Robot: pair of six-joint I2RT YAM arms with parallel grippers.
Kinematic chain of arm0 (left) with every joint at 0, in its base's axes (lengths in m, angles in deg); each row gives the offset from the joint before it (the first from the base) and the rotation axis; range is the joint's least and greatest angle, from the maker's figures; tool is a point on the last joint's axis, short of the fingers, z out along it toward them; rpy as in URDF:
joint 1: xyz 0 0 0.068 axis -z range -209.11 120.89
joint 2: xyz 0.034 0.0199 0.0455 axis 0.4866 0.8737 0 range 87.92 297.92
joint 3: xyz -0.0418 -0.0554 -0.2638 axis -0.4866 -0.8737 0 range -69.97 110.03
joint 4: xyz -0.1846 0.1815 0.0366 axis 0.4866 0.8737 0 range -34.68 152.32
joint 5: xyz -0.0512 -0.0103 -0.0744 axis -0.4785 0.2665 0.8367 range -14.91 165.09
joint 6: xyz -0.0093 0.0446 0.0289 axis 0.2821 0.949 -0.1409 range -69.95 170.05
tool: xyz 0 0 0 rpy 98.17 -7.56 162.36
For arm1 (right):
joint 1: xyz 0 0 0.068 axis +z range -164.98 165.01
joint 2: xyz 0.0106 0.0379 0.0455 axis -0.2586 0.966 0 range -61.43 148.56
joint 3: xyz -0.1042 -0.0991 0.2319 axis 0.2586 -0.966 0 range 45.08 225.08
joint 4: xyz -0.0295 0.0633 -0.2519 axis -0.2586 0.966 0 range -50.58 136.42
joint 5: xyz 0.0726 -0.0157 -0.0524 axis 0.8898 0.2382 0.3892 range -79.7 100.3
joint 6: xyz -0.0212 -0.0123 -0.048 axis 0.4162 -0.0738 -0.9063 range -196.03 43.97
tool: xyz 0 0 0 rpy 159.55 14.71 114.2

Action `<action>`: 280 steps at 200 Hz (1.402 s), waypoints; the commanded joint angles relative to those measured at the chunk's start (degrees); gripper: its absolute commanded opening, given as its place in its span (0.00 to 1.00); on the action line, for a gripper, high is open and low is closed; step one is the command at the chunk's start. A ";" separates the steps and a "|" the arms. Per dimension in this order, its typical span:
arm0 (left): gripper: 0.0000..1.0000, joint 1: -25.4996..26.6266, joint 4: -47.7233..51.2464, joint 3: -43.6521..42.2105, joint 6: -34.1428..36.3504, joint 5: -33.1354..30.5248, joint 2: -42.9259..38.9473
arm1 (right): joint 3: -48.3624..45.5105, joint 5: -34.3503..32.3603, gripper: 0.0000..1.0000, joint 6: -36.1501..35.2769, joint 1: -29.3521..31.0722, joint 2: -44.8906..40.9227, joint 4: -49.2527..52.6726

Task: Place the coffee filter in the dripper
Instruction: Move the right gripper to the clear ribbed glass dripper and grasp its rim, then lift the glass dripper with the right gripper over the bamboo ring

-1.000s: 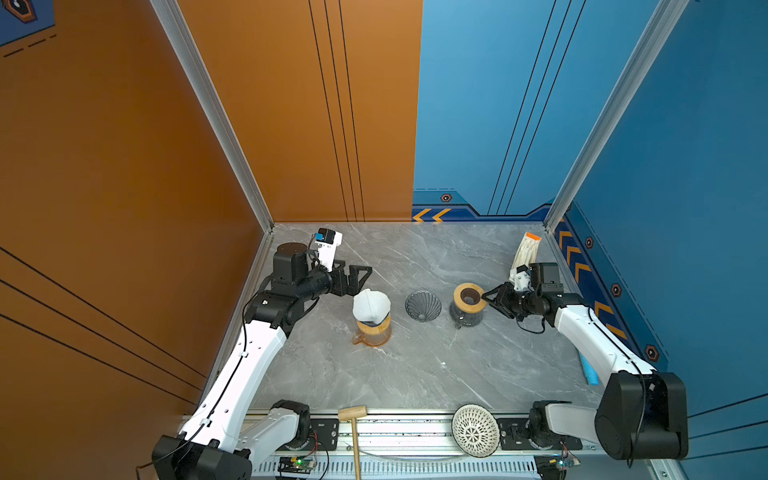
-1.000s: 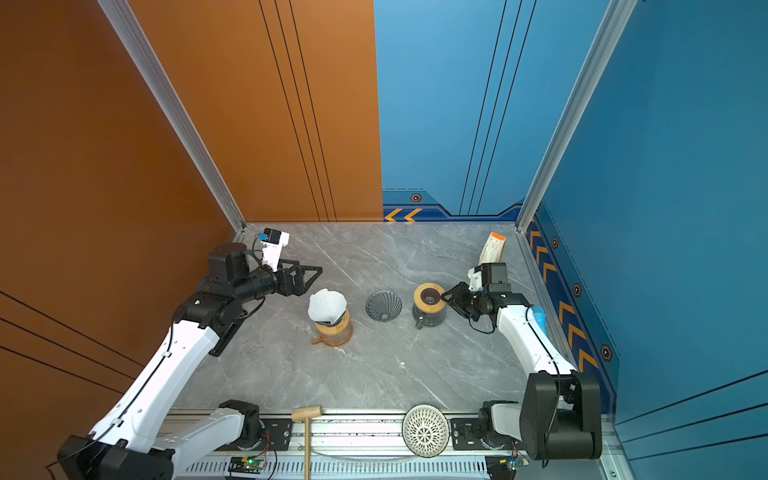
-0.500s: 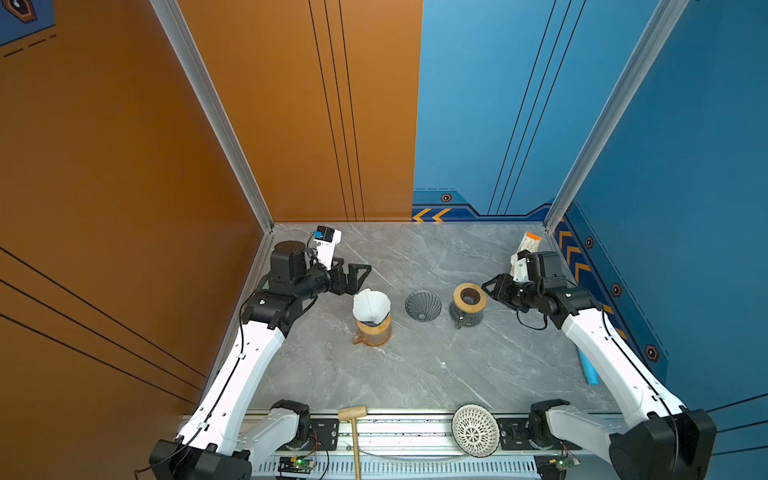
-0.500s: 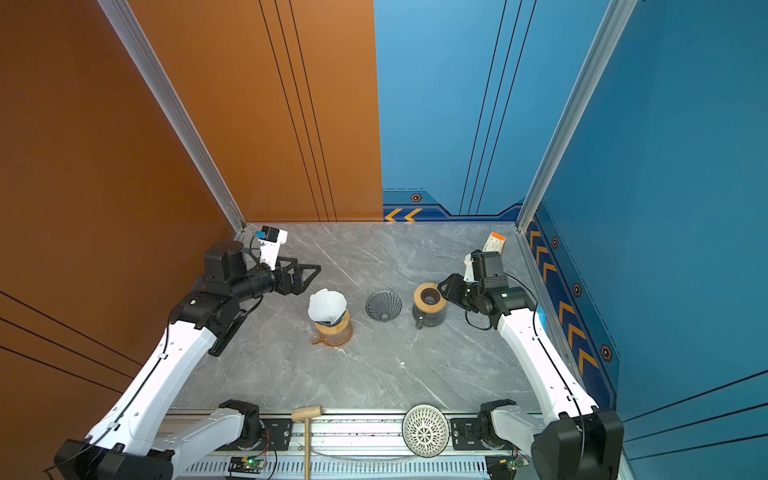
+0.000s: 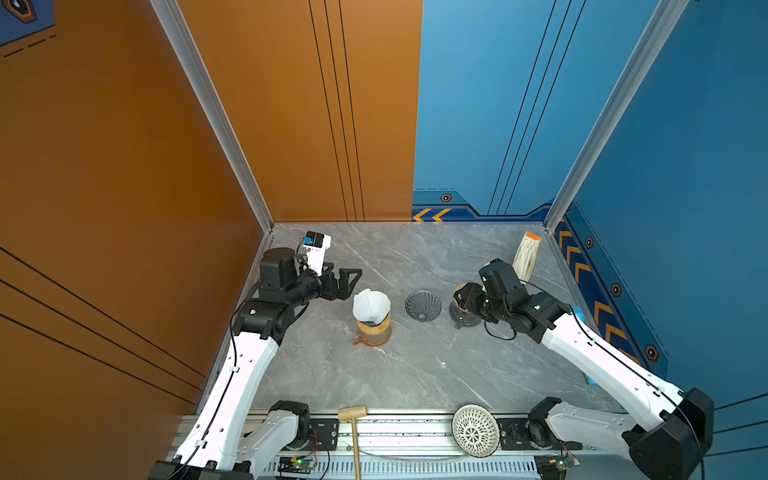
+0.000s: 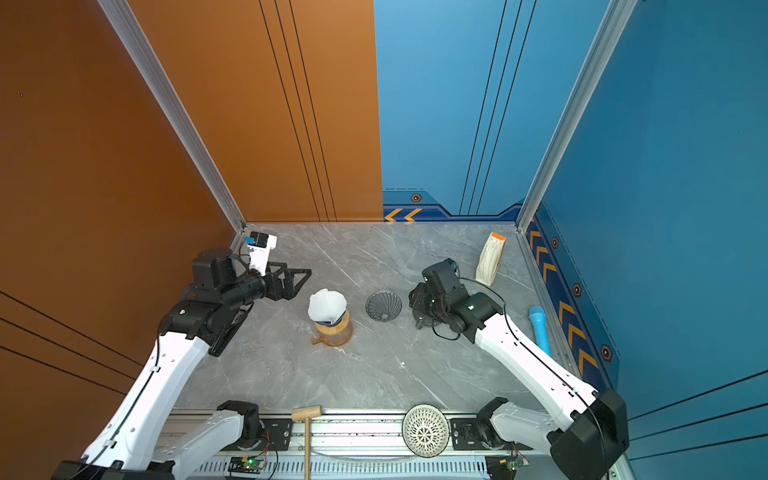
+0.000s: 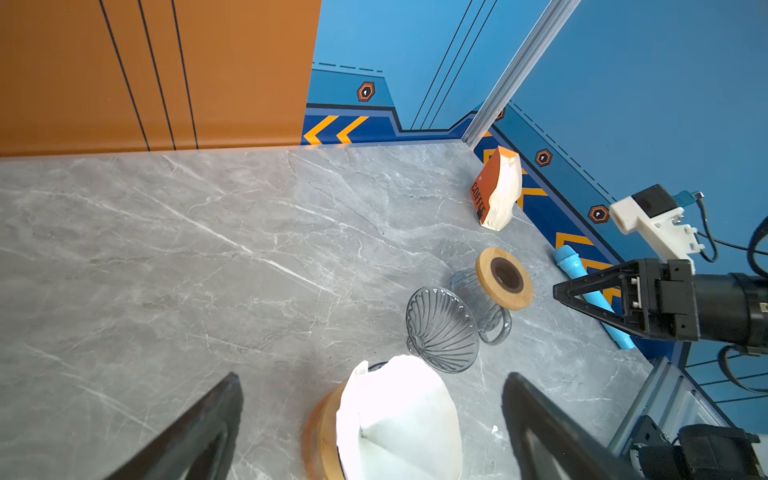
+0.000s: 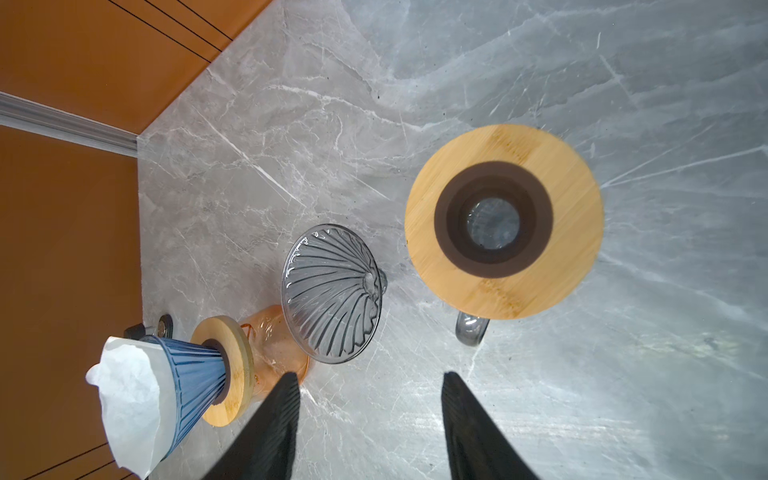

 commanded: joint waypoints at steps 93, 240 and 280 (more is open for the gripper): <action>0.98 -4.65 2.36 -3.09 1.77 4.17 -1.32 | 3.57 -8.57 0.49 13.57 8.78 13.44 -4.14; 0.98 -5.96 2.27 -4.35 1.68 5.59 -1.28 | 6.59 -6.67 0.47 16.11 10.81 23.16 -4.91; 0.98 -5.98 2.01 -4.04 1.66 5.71 -0.54 | 6.83 -7.22 0.44 16.05 10.29 25.10 -4.96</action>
